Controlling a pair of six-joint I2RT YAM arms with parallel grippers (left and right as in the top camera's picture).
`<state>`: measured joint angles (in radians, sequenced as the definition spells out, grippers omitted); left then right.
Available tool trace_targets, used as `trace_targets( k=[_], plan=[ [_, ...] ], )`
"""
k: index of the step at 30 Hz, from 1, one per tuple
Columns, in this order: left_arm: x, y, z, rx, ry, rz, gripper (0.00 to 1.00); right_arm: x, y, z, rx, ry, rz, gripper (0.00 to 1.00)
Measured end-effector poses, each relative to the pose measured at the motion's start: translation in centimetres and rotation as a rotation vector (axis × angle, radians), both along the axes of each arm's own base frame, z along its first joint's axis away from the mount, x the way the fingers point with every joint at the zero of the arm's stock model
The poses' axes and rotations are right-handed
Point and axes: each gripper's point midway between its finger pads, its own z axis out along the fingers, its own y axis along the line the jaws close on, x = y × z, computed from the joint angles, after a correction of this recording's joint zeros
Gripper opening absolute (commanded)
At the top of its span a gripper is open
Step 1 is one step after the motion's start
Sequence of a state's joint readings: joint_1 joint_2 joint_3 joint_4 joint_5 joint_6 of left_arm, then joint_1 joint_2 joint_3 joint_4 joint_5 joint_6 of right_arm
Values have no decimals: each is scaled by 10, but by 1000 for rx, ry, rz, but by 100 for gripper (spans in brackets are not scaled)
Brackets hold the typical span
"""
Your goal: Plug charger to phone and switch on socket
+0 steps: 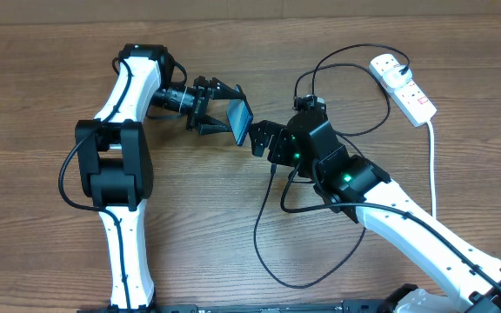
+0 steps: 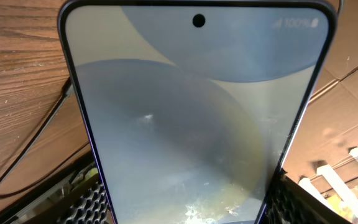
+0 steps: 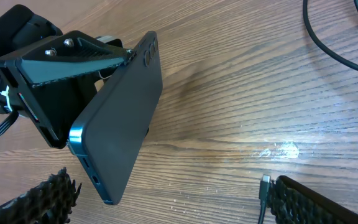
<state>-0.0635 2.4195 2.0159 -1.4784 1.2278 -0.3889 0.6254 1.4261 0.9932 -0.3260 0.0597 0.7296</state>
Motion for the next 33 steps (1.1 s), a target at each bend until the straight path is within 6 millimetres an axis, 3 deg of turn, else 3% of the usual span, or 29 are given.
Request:
trace_targets(
  k=[19,26,33],
  plan=[
    [0,0,0,1,4,2,58,6,5,6,43,-20,-17,100],
    [2,0,-3,18,35,15,58,1,20,13,49,-57,3,92],
    [-3,-8,-6,40,53,-4,58,4,22,1,-42,-92,6,90]
  ],
)
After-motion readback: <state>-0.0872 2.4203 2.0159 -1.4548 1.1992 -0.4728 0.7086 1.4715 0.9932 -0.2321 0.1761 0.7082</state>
